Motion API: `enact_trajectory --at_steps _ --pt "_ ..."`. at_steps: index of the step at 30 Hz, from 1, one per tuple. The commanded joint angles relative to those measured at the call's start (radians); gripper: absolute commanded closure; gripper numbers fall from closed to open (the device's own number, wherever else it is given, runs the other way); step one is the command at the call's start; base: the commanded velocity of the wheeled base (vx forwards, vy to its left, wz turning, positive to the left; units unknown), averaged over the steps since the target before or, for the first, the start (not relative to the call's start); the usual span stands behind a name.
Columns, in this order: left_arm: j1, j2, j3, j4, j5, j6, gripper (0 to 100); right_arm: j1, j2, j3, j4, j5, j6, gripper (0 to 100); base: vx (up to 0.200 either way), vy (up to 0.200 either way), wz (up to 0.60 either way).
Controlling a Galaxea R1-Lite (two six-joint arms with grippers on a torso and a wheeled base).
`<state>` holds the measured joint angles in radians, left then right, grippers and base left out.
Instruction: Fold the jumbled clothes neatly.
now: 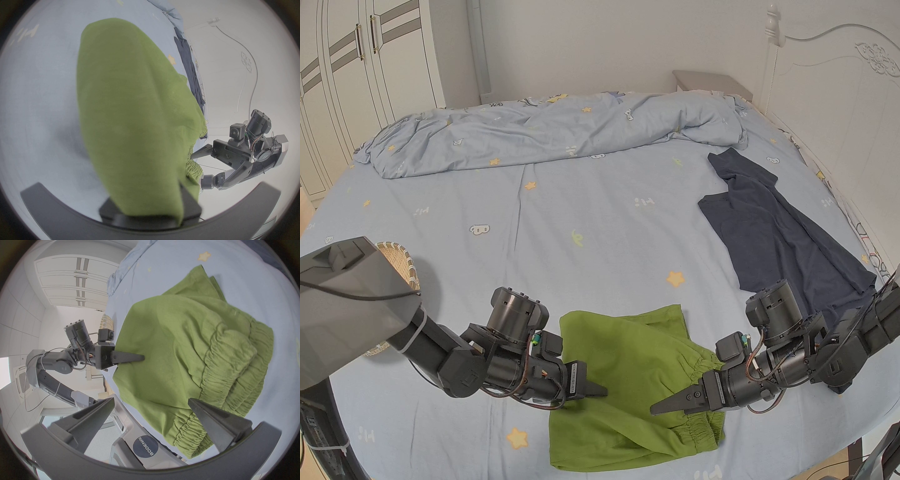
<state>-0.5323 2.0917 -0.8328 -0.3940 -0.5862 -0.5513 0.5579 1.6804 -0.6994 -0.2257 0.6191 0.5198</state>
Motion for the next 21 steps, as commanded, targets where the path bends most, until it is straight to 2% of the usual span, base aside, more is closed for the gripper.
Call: enact_trajectory --at_steps 1,2,8,10,12,15,16,21 --pt "0.009 -0.084 0.049 -0.002 -0.001 0.002 100 -0.004 -0.044 -0.020 0.000 -0.002 0.002 0 0.000 0.000 0.00" --pt "0.028 -0.151 0.080 0.000 -0.001 -0.001 100 -0.010 -0.067 -0.052 0.003 -0.002 0.005 0 0.000 0.000 0.00" --pt "0.109 -0.289 0.087 0.049 -0.001 -0.044 100 -0.092 -0.103 -0.187 0.046 -0.002 0.005 0 0.000 0.000 0.00" --pt "0.134 -0.384 0.041 0.159 -0.001 -0.059 100 -0.167 -0.100 -0.285 0.095 -0.004 -0.015 0 0.000 0.000 0.00" --pt "0.135 -0.430 0.014 0.239 -0.001 -0.056 100 -0.196 -0.100 -0.318 0.114 -0.004 -0.026 0 0.000 0.000 0.00" --pt "0.146 -0.481 -0.049 0.376 -0.001 -0.032 100 -0.234 -0.099 -0.358 0.128 -0.004 -0.032 0 0.000 0.000 0.00" --pt "0.166 -0.502 -0.075 0.442 -0.001 0.004 100 -0.248 -0.102 -0.359 0.128 -0.004 -0.029 0 0.000 0.000 0.00" --pt "0.203 -0.515 -0.100 0.534 -0.001 0.091 100 -0.263 -0.102 -0.342 0.129 -0.004 -0.030 0 0.000 0.000 0.00"
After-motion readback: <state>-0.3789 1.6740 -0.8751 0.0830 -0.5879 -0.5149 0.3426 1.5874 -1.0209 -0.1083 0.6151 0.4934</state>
